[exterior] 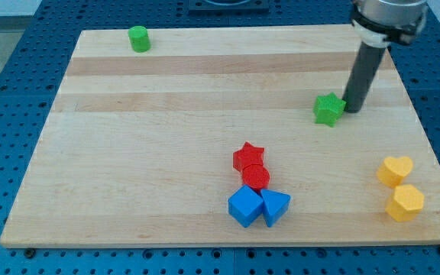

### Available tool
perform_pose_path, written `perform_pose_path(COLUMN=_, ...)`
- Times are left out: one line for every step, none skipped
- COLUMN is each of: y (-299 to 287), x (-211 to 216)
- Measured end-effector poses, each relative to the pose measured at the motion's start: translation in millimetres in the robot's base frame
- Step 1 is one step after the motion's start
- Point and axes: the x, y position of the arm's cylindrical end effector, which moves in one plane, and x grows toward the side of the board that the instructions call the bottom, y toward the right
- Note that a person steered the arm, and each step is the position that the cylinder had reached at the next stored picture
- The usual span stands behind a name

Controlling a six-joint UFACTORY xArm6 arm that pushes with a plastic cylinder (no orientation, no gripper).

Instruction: Put the green star into the lefttop yellow heart

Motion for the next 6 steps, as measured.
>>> perform_pose_path(y=-18, x=-52)
perform_pose_path(y=-67, x=-83)
perform_pose_path(y=-83, x=-51)
perform_pose_path(y=-61, x=-26)
perform_pose_path(y=-36, x=8)
perform_pose_path(y=-4, x=39)
